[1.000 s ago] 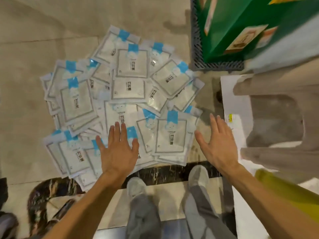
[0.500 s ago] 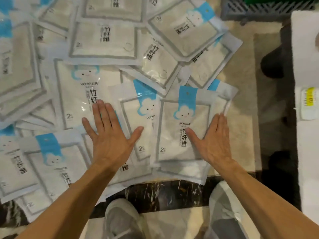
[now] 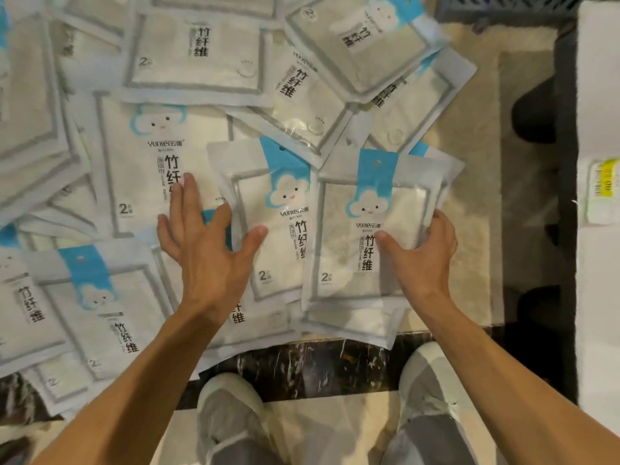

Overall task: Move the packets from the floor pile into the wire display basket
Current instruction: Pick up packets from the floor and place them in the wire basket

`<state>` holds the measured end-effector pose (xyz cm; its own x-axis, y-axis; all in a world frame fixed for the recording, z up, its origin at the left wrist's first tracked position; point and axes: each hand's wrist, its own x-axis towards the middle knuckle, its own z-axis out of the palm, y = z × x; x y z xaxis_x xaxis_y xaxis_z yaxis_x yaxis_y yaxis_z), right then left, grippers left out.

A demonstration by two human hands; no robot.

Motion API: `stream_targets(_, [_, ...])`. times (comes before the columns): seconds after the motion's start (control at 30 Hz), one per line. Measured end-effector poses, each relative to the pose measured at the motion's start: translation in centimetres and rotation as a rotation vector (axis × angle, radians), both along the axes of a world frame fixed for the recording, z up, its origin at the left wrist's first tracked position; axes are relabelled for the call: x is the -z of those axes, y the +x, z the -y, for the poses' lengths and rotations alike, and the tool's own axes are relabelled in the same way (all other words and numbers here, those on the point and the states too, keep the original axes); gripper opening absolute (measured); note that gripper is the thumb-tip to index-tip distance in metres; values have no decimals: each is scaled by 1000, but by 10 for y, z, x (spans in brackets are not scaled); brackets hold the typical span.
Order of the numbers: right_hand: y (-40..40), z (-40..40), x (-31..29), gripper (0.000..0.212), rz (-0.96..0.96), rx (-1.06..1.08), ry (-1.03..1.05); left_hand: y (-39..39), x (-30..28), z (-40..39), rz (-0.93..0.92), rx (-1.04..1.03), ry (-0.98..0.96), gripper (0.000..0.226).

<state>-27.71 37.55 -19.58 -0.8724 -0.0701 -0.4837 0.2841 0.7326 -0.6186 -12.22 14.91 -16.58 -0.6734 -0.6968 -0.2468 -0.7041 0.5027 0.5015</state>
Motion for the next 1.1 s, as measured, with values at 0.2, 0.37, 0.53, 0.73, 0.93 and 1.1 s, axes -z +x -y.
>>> stream_targets(0.2, [-15, -9, -58, 31, 153, 149, -309, -3, -60, -1, -179, -135, 230, 14])
stream_targets(0.37, [-29, -10, -129, 30, 273, 88, -351, 5, -120, 14, -188, -313, 531, 12])
stream_targets(0.53, [-51, 11, -227, 26, 383, 80, -388, 17, -200, 45, -267, -512, 638, 26])
stream_targets(0.73, [-79, 58, -377, 34, 444, 0, -423, 28, -338, 87, -400, -613, 843, 50])
stream_targets(0.93, [-80, 121, -560, 28, 404, -186, -507, 50, -503, 132, -598, -661, 912, 56])
stream_targets(1.1, [-51, 174, -707, 29, 386, -294, -577, 98, -643, 171, -754, -637, 828, 56])
